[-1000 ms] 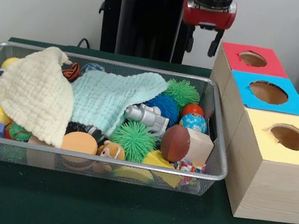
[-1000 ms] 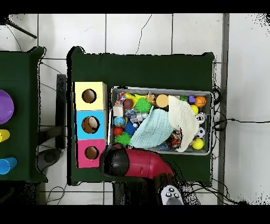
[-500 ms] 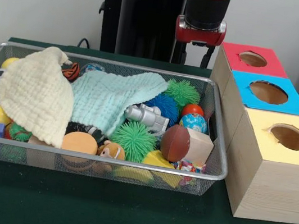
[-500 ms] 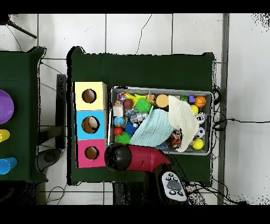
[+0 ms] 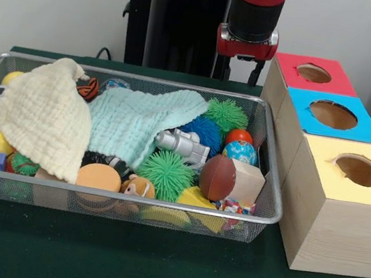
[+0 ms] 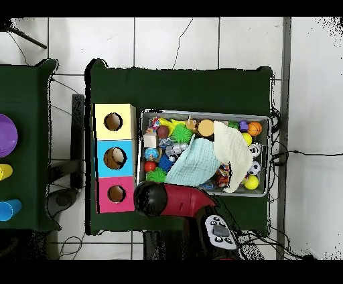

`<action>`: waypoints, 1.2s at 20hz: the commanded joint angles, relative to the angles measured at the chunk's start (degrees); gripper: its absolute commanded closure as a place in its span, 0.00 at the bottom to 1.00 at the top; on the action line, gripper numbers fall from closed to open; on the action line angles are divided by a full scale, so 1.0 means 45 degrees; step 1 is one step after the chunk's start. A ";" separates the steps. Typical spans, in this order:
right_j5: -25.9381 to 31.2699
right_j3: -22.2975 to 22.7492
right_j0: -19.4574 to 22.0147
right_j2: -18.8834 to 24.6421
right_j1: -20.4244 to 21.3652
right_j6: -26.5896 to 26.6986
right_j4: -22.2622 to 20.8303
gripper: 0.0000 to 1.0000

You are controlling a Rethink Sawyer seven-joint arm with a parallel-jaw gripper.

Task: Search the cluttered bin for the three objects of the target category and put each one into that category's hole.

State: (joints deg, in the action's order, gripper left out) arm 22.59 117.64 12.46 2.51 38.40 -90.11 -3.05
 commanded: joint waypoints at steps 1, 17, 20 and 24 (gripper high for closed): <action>-0.0416 -0.1721 0.0112 0.0874 -0.0477 -0.0978 -0.0315 0.00; -0.0643 -0.1545 -0.0027 0.0867 -0.0558 -0.1243 -0.0299 0.00; -0.0738 -0.1491 0.0042 0.0888 -0.0564 -0.1181 -0.0365 0.00; -0.0785 -0.1592 0.0080 0.0936 -0.0699 -0.1161 -0.0347 0.00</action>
State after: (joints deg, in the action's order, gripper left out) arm 22.59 114.60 12.24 2.52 37.25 -90.11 -3.06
